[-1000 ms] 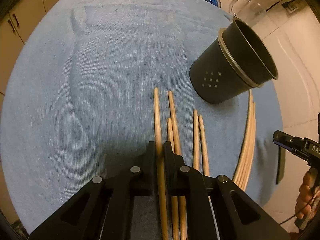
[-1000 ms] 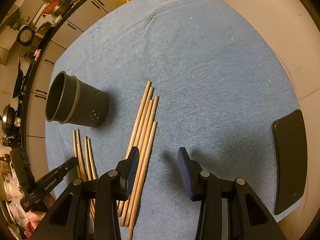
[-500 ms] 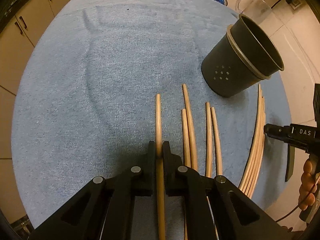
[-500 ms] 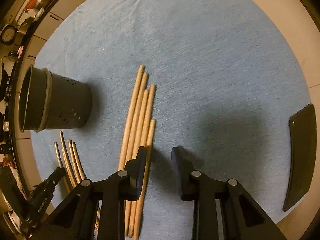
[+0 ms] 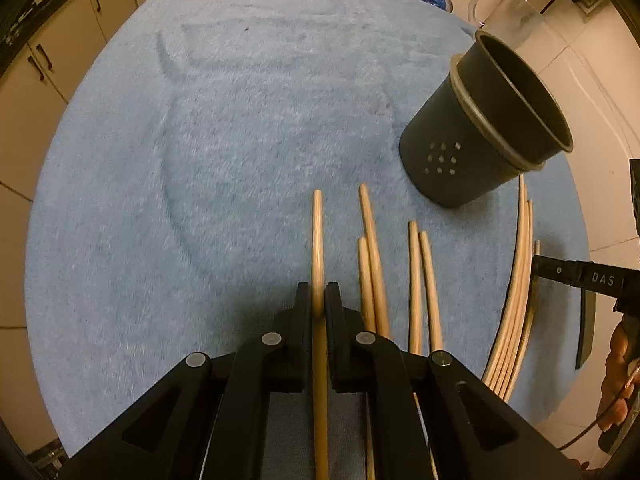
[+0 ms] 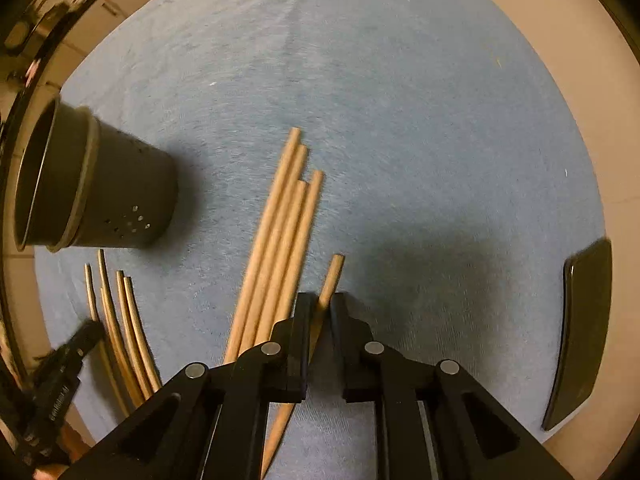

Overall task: Organize utensils
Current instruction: 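Close the left tool on a wooden chopstick while the right tool grasps another chopstick, then lift the chopstick with the left tool while the right tool carries its chopstick over the cup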

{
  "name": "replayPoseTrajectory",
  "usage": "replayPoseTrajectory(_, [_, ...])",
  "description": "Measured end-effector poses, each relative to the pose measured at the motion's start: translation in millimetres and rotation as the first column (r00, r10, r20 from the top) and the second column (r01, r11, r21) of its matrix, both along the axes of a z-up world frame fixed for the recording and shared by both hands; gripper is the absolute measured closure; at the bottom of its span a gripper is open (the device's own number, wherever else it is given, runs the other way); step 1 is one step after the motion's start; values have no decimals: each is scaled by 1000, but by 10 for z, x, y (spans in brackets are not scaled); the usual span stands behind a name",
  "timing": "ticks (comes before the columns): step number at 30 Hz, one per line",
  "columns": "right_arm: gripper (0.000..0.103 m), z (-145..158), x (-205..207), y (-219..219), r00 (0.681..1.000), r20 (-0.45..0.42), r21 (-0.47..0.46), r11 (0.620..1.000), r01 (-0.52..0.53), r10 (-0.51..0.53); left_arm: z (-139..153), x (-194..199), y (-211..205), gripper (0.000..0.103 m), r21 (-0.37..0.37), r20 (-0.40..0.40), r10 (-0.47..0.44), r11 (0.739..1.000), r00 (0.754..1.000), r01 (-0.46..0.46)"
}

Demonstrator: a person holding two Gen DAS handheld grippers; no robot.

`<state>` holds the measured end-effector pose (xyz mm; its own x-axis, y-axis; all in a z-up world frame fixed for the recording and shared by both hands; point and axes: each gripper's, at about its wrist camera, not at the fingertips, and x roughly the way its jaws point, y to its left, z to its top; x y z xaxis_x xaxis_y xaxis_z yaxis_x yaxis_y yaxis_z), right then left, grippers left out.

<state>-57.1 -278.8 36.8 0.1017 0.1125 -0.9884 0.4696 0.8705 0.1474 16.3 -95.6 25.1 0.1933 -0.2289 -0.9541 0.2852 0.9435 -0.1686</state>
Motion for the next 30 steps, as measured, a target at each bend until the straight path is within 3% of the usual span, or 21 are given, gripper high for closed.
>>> replayPoseTrajectory(3, [97,21,-21,-7,1000,22,40,999,17,-18,55,-55,-3,97,-35,23,-8,999,1000,9])
replayPoseTrajectory(9, [97,386,-318,-95,979,197,133,991,16,-42,470,-320,106,97,-156,148,-5,987,989,28])
replayPoseTrajectory(13, [97,760,-475,-1,938,345,144,989,-35,-17,781,-470,124,97,-195,227,17,980,974,28])
replayPoseTrajectory(18, [97,1136,-583,109,872,489,84,993,-85,33,1142,-630,232,97,-236,301,36,971,953,38])
replayPoseTrajectory(25, [97,1493,-830,194,807,589,46,995,-86,42,1394,-757,329,97,-251,352,22,965,936,72])
replayPoseTrajectory(30, [97,1670,-959,94,781,623,48,996,-73,27,1538,-725,328,97,-257,382,13,962,924,93])
